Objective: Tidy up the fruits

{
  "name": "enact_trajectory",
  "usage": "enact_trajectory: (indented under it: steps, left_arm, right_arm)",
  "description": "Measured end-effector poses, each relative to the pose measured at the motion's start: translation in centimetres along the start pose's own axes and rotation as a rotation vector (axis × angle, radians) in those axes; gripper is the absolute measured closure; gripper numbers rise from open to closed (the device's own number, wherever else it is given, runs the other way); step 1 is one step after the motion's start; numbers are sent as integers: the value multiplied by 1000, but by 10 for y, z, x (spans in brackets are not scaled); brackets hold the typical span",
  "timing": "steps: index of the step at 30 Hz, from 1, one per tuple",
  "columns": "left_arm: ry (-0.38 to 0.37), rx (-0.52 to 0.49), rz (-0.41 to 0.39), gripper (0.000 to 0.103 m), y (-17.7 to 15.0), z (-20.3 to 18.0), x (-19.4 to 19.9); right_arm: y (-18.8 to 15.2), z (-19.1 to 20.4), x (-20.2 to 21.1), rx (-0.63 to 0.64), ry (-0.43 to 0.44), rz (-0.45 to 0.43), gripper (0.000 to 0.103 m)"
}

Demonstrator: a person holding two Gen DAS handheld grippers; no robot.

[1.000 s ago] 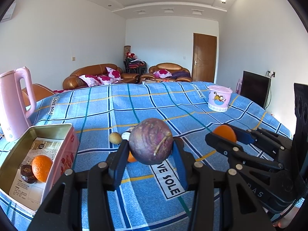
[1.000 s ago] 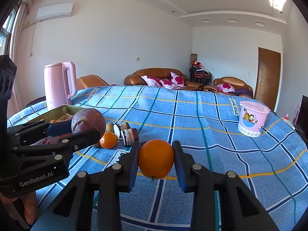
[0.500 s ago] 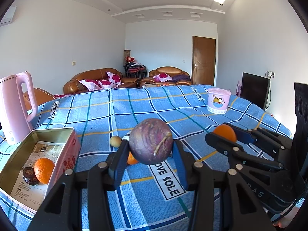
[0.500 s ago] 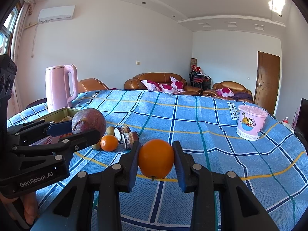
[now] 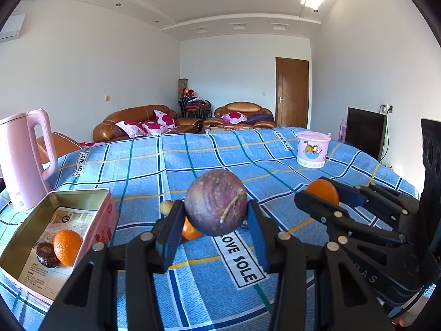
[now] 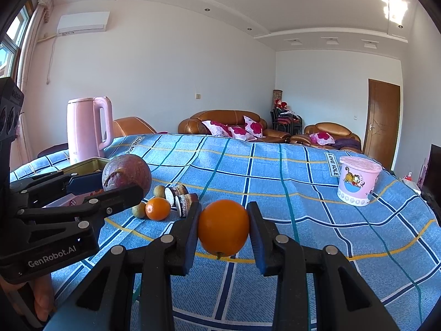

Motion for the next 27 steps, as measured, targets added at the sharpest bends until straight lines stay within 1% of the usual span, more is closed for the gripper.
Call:
enact_trajectory:
  steps: [27]
  left_arm:
    - [-2,-7,-77,56,5,1,13]
  right_arm:
    - [4,1,13,17,-17,-78,67]
Point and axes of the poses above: each gripper's, at about its wrist camera, not at the fingertips, and x roughly against the way its jaws point, z to its left, y to its top, the point moved 8 cm from there along -x, roughly the way its jaws point, and after that the axes turned 14 degrees about x, right-handed, at the moved point
